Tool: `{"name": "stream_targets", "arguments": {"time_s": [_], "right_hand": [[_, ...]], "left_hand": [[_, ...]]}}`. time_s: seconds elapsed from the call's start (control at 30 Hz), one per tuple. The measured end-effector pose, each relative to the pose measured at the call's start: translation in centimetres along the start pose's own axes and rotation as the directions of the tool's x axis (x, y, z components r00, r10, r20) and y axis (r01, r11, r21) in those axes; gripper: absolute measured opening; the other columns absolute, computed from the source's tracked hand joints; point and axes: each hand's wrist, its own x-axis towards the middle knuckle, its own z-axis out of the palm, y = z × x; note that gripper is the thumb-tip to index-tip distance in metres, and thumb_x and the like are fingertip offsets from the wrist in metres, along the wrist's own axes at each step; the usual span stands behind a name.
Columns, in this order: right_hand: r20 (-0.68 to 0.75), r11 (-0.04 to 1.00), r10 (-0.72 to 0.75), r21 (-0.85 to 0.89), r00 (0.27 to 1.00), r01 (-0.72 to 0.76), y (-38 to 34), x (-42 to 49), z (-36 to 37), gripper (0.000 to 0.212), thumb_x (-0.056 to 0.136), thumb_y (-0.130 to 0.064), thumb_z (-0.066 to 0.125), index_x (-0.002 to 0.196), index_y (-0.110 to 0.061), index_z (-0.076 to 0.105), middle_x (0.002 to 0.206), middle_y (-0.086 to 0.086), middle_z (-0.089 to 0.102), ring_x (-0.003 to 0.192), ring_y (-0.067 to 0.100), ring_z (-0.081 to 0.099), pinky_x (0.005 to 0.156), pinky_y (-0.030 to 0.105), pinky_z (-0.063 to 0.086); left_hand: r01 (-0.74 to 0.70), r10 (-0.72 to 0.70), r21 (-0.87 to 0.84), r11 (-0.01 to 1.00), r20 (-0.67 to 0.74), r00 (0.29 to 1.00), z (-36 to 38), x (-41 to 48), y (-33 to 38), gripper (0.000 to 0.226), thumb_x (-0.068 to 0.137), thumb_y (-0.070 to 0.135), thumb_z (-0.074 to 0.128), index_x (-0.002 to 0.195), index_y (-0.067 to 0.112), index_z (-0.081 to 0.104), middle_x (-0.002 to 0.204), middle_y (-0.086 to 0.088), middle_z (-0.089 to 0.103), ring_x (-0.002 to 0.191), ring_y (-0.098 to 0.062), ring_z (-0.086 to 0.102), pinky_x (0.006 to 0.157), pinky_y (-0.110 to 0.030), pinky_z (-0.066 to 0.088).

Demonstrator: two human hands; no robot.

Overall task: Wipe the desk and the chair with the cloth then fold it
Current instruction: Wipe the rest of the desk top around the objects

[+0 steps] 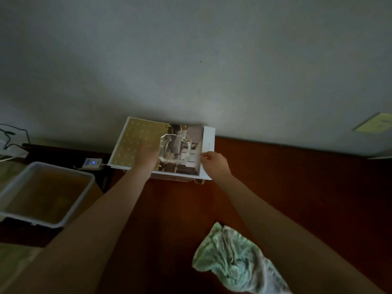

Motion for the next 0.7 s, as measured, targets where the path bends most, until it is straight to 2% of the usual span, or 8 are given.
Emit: {"name": "stream_targets", "arguments": {"time_s": [0.07, 0.17, 0.27, 0.33, 0.43, 0.5, 0.6, 0.7], "right_hand": [[0.066, 0.989, 0.027, 0.145, 0.997, -0.037, -1.4, 0.6, 1.0, 0.04, 0.099, -0.019, 0.043, 0.138, -0.012, 0.045, 0.132, 0.007, 0.053, 0.107, 0.021, 0.058, 0.086, 0.032, 0.049], [0.185, 0.918, 0.113, 0.356, 0.976, -0.173, -2.9, 1.6, 2.5, 0.045, 0.098, -0.022, 0.047, 0.14, -0.01, 0.039, 0.136, 0.01, 0.049, 0.119, 0.027, 0.05, 0.1, 0.037, 0.042], [0.237, 0.877, 0.144, 0.419, 0.961, -0.235, -3.6, 2.1, 3.1, 0.044, 0.097, -0.021, 0.048, 0.138, -0.007, 0.04, 0.135, 0.011, 0.047, 0.121, 0.025, 0.046, 0.097, 0.032, 0.038], [0.203, 0.879, 0.142, 0.424, 0.969, -0.218, -3.5, 2.3, 3.0, 0.042, 0.097, -0.018, 0.049, 0.136, -0.006, 0.041, 0.131, 0.011, 0.05, 0.122, 0.025, 0.049, 0.097, 0.033, 0.042], [0.124, 0.853, 0.133, 0.49, 0.983, -0.177, -1.9, 2.6, 1.8, 0.03, 0.096, -0.013, 0.049, 0.125, -0.009, 0.05, 0.114, 0.01, 0.06, 0.11, 0.028, 0.058, 0.091, 0.036, 0.049], [0.05, 0.812, 0.161, 0.562, 0.986, -0.16, -0.1, 2.9, 0.5, 0.033, 0.095, -0.014, 0.05, 0.128, -0.009, 0.049, 0.106, 0.005, 0.06, 0.098, 0.021, 0.06, 0.081, 0.03, 0.053], [-0.094, 0.718, 0.235, 0.688, 0.968, -0.107, 3.0, 3.2, -2.4, 0.033, 0.093, -0.016, 0.055, 0.124, -0.008, 0.055, 0.113, 0.007, 0.065, 0.101, 0.02, 0.061, 0.092, 0.038, 0.051], [-0.196, 0.671, 0.322, 0.737, 0.926, -0.077, 6.7, 3.6, -6.7, 0.028, 0.091, -0.012, 0.054, 0.118, -0.009, 0.061, 0.11, 0.008, 0.067, 0.104, 0.023, 0.062, 0.098, 0.043, 0.048]], "left_hand": [[0.068, -0.066, -0.052, 0.996, 0.049, 0.997, 0.7, 1.0, 0.1, 0.025, 0.096, 0.016, 0.042, 0.114, 0.007, 0.057, 0.1, -0.009, 0.058, 0.087, -0.019, 0.055, 0.073, -0.03, 0.044], [0.131, -0.122, -0.064, 0.989, 0.127, 0.984, 1.4, 2.0, -0.2, 0.027, 0.096, 0.021, 0.045, 0.116, 0.005, 0.055, 0.103, -0.007, 0.057, 0.098, -0.022, 0.055, 0.089, -0.036, 0.047], [0.052, -0.055, 0.032, 0.998, 0.11, 0.992, 2.0, 2.8, -0.8, 0.02, 0.098, 0.019, 0.045, 0.086, 0.01, 0.058, 0.084, -0.006, 0.055, 0.074, -0.016, 0.051, 0.067, -0.027, 0.043], [-0.01, 0.002, 0.1, 0.995, 0.084, 0.997, 2.2, 2.5, -0.6, 0.025, 0.097, 0.014, 0.045, 0.074, 0.011, 0.055, 0.072, -0.004, 0.051, 0.064, -0.015, 0.045, 0.056, -0.023, 0.034], [-0.15, 0.131, 0.143, 0.978, 0.134, 0.982, 2.8, 1.6, 0.6, 0.023, 0.097, 0.019, 0.047, 0.082, 0.005, 0.059, 0.073, -0.006, 0.055, 0.065, -0.018, 0.049, 0.056, -0.023, 0.035], [-0.246, 0.223, 0.127, 0.961, 0.171, 0.96, 3.9, 0.9, 1.9, 0.018, 0.096, 0.018, 0.049, 0.089, 0.006, 0.061, 0.078, -0.007, 0.058, 0.069, -0.019, 0.053, 0.058, -0.023, 0.038], [-0.356, 0.324, 0.14, 0.924, 0.211, 0.922, 7.5, -0.7, 4.5, 0.012, 0.095, 0.017, 0.051, 0.089, 0.01, 0.058, 0.075, -0.003, 0.056, 0.065, -0.015, 0.051, 0.057, -0.021, 0.039], [-0.354, 0.319, 0.148, 0.924, 0.213, 0.923, 13.5, -2.7, 6.6, 0.007, 0.095, 0.014, 0.05, 0.099, 0.013, 0.056, 0.082, 0.003, 0.055, 0.067, -0.005, 0.049, 0.056, -0.017, 0.037]]}}
